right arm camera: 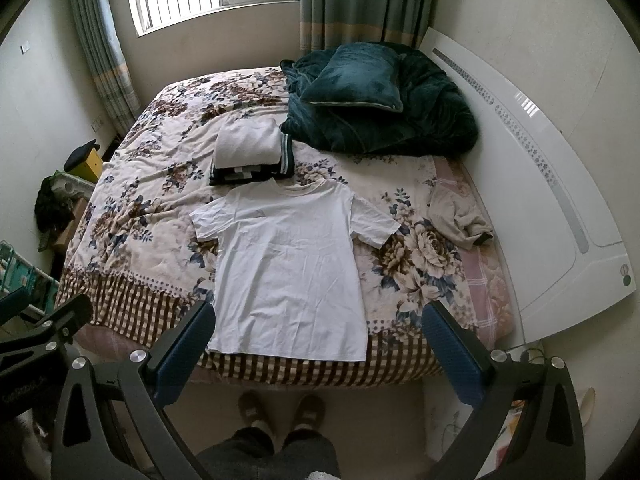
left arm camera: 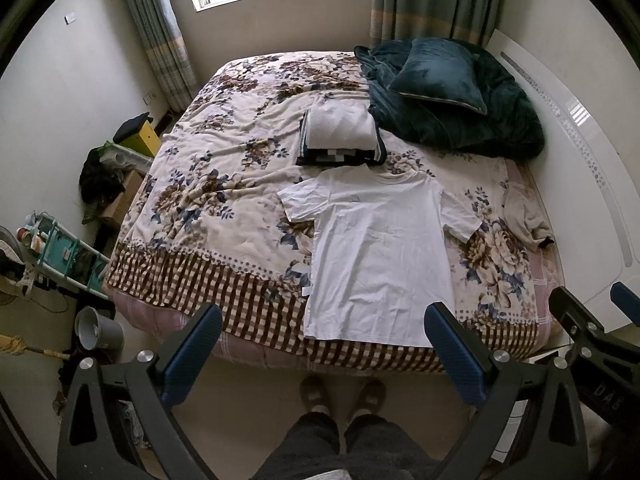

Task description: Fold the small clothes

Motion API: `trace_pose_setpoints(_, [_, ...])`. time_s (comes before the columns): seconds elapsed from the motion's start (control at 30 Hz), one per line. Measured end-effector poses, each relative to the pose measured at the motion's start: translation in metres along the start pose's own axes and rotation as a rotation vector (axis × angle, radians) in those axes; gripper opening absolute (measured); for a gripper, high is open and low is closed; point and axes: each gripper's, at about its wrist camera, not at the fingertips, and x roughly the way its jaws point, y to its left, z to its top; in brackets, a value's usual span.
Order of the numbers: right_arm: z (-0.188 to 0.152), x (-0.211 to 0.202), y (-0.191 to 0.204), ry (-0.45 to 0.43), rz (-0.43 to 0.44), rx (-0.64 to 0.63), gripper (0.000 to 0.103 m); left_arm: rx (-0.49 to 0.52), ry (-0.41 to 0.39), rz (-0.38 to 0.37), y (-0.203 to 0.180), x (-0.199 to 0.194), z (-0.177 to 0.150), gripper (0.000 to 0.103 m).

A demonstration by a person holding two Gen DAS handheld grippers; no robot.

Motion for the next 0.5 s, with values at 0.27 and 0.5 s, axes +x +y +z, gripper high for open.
trace_pose_setpoints(0.27, [-0.0010,-0.0008,0.0007,-0.001,0.001,0.001,0.103,0.000,-0.002,0.001,-0.0001,-0.0001,-0.0006,0.103])
trace_pose_setpoints(0.5, [-0.0009,0.0003,0.0005,-0.001,0.002,0.001,0.103,0.001,0.000,0.001,-0.0004,0.0000,-0.0005,0.103])
